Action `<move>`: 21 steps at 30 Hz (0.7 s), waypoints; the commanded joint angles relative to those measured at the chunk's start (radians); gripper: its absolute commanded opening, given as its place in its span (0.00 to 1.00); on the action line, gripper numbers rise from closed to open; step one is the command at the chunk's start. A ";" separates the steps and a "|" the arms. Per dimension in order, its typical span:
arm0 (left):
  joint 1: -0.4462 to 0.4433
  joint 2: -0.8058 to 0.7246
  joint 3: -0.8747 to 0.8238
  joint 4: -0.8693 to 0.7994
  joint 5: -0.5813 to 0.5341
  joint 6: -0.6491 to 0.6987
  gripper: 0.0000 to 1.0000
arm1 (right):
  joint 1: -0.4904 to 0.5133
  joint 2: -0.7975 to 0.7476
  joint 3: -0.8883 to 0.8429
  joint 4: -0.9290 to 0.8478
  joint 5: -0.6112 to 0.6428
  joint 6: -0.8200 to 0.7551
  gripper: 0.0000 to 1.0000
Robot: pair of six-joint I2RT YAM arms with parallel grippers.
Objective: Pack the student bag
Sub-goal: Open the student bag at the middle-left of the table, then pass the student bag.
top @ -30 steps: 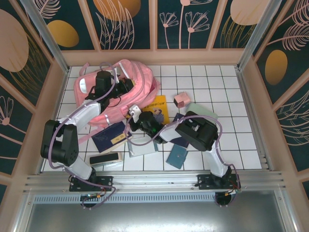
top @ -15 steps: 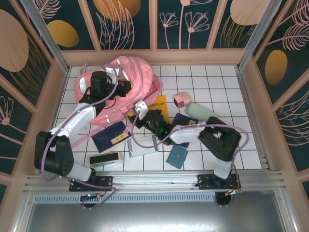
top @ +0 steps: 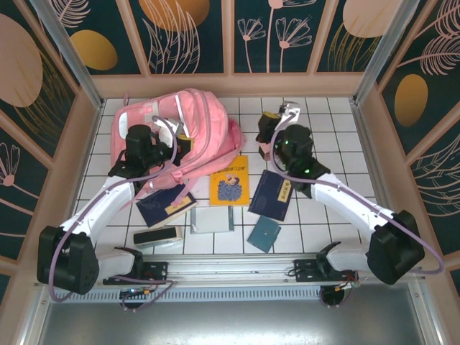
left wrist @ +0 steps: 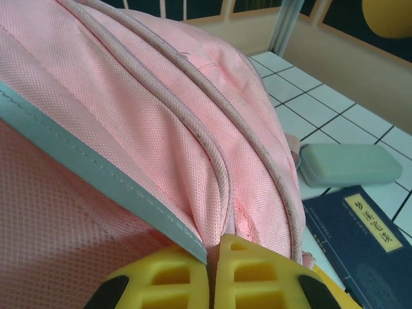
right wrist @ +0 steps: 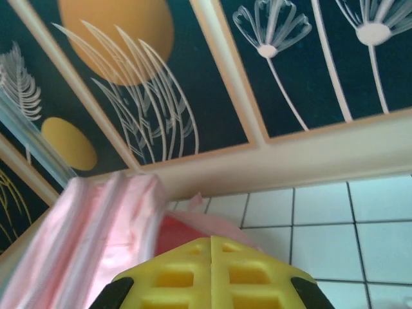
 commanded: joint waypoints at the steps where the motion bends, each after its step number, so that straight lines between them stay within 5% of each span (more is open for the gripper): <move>1: -0.012 -0.039 0.011 0.152 0.080 0.137 0.00 | -0.114 0.116 0.081 -0.181 -0.315 0.102 0.00; 4: -0.012 -0.038 0.011 0.156 0.067 0.165 0.00 | -0.176 0.250 0.156 -0.200 -0.531 0.161 0.06; 6: -0.012 -0.038 0.007 0.184 0.031 0.154 0.00 | -0.166 0.312 0.191 -0.182 -0.551 0.163 0.11; 10: -0.011 -0.029 0.037 0.227 -0.099 0.106 0.00 | -0.160 0.415 0.315 -0.263 -0.489 0.176 0.09; 13: -0.009 -0.041 0.062 0.276 -0.173 0.079 0.00 | -0.162 0.404 0.303 -0.230 -0.421 0.190 0.18; 21: -0.007 -0.094 0.160 0.282 -0.193 0.109 0.00 | -0.180 0.335 0.307 -0.305 -0.306 0.152 0.26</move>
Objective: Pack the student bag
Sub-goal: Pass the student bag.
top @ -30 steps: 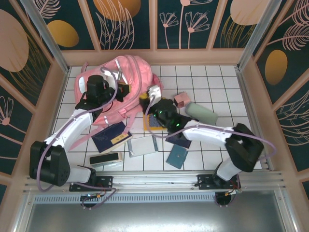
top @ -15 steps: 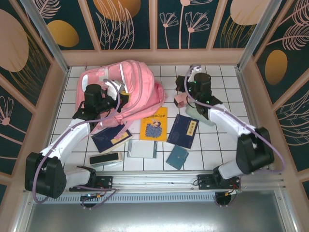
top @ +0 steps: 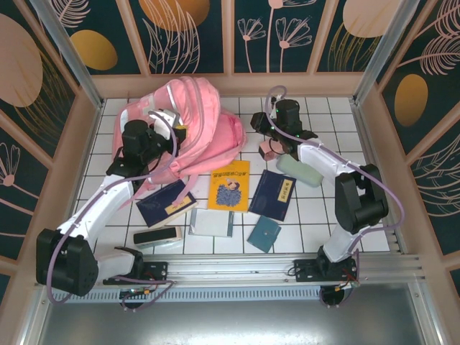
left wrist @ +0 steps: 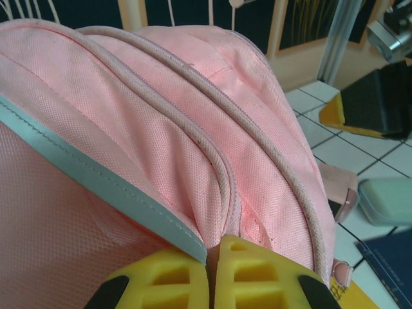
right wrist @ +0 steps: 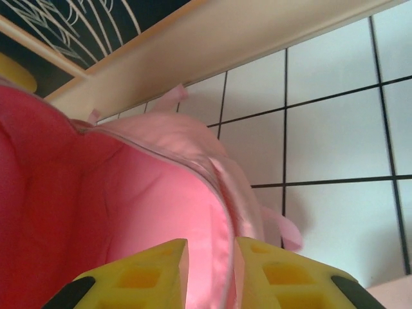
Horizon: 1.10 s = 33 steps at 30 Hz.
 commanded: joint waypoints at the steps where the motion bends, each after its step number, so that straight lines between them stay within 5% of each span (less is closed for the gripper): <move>1: 0.000 -0.086 0.103 0.230 0.006 0.061 0.00 | -0.022 -0.080 -0.001 -0.021 0.032 -0.028 0.26; 10: -0.001 -0.062 0.142 0.099 0.355 0.168 0.00 | -0.024 -0.088 0.090 -0.100 -0.093 -0.092 0.27; 16: -0.002 -0.072 0.036 0.141 0.315 0.183 0.00 | -0.018 -0.065 0.098 -0.077 -0.314 -0.050 0.27; 18: -0.002 -0.075 -0.004 0.186 0.298 0.136 0.14 | -0.005 -0.054 0.081 -0.020 -0.397 0.003 0.27; 25: -0.005 -0.052 -0.053 0.159 0.308 0.009 0.25 | 0.042 0.012 0.008 0.334 -0.596 0.287 0.27; 29: -0.005 -0.083 -0.056 0.122 0.205 -0.057 0.56 | 0.072 0.049 -0.038 0.542 -0.641 0.471 0.27; 33: -0.005 -0.065 0.081 -0.053 -0.011 -0.230 0.55 | 0.112 0.047 -0.063 0.595 -0.605 0.535 0.26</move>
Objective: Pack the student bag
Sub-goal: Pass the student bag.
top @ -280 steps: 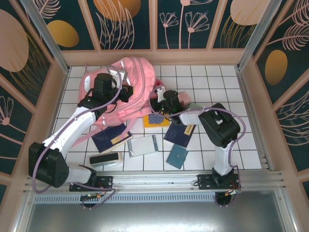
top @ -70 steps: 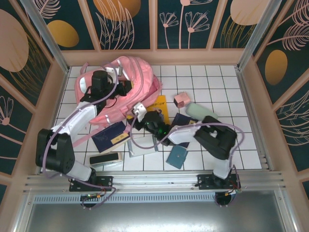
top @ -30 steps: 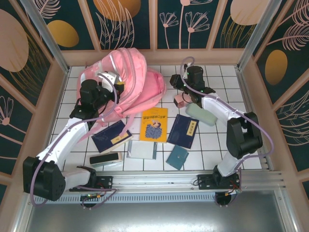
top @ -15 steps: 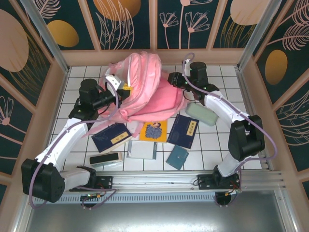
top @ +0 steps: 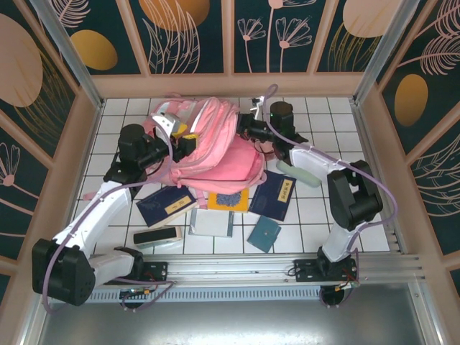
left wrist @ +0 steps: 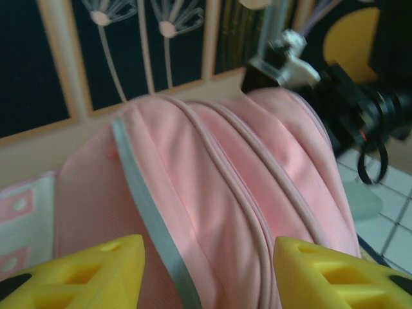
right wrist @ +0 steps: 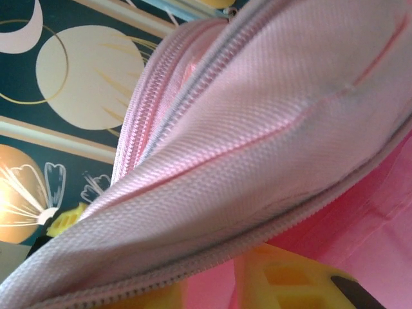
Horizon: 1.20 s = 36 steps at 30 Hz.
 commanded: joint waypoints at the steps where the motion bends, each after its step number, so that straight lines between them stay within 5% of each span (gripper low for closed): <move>1: 0.002 0.023 0.189 -0.153 -0.210 -0.175 0.57 | 0.051 -0.014 -0.017 0.188 -0.025 0.122 0.26; 3: 0.002 0.063 0.292 -0.271 -0.237 -0.212 0.65 | 0.068 -0.015 -0.014 0.191 -0.015 0.130 0.26; 7: -0.010 0.133 0.398 -0.370 -0.085 -0.299 0.69 | 0.101 -0.001 -0.012 0.213 0.009 0.156 0.25; 11: -0.151 0.240 0.560 -0.614 -0.256 -0.208 0.73 | 0.129 0.018 -0.005 0.225 0.036 0.169 0.25; 24: -0.288 0.318 0.602 -0.746 -0.508 -0.163 0.74 | 0.166 0.046 0.022 0.216 0.067 0.168 0.24; 30: -0.287 0.327 0.596 -0.744 -0.536 -0.151 0.54 | 0.171 0.050 0.030 0.220 0.064 0.175 0.22; 36: -0.288 0.329 0.556 -0.692 -0.449 -0.164 0.24 | 0.175 0.050 0.038 0.231 0.061 0.184 0.20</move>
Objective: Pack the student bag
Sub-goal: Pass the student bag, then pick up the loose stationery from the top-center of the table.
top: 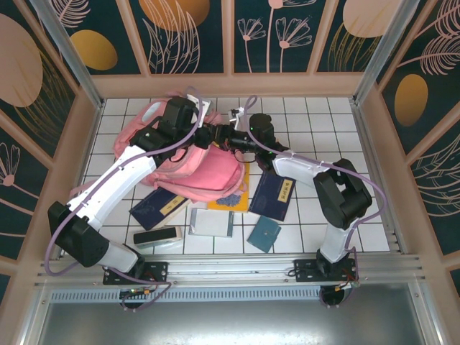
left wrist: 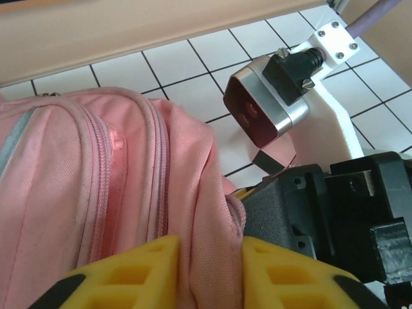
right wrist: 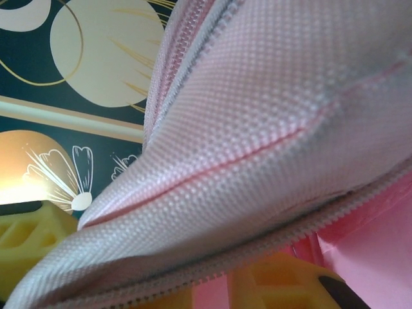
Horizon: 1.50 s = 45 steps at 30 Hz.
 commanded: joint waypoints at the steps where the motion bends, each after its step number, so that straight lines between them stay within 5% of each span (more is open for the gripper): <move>1: 0.005 0.015 -0.028 0.011 0.024 0.000 0.18 | 0.017 -0.002 0.051 0.091 -0.008 0.016 0.19; 4: 0.005 0.010 -0.030 0.022 0.042 -0.004 0.01 | 0.018 -0.004 0.049 0.091 -0.002 0.014 0.19; 9: 0.007 -0.016 0.004 0.017 -0.002 0.042 0.00 | 0.018 -0.027 0.050 -0.004 0.043 -0.057 0.20; 18: 0.029 -0.061 0.087 0.039 -0.286 0.076 0.00 | -0.009 -0.217 0.059 -0.516 0.374 -0.444 0.76; 21: 0.048 -0.046 0.115 0.045 -0.264 0.069 0.00 | -0.048 -0.269 0.052 -0.621 0.435 -0.521 0.79; 27: 0.059 -0.029 0.083 0.124 -0.176 0.026 0.00 | -0.076 -0.256 0.105 -0.924 0.862 -0.686 0.83; 35: 0.063 -0.030 0.000 0.259 -0.072 -0.023 0.00 | -0.225 -0.049 0.253 -1.125 0.810 -0.730 0.90; 37: 0.063 -0.043 -0.033 0.299 -0.048 -0.030 0.00 | -0.230 0.000 0.283 -1.135 0.808 -0.798 0.99; 41: 0.065 -0.045 -0.057 0.310 -0.016 -0.046 0.00 | -0.259 0.118 0.375 -1.206 0.808 -0.946 0.99; 45: 0.065 -0.064 -0.082 0.321 -0.016 -0.050 0.00 | -0.284 0.226 0.518 -1.327 0.809 -0.878 0.99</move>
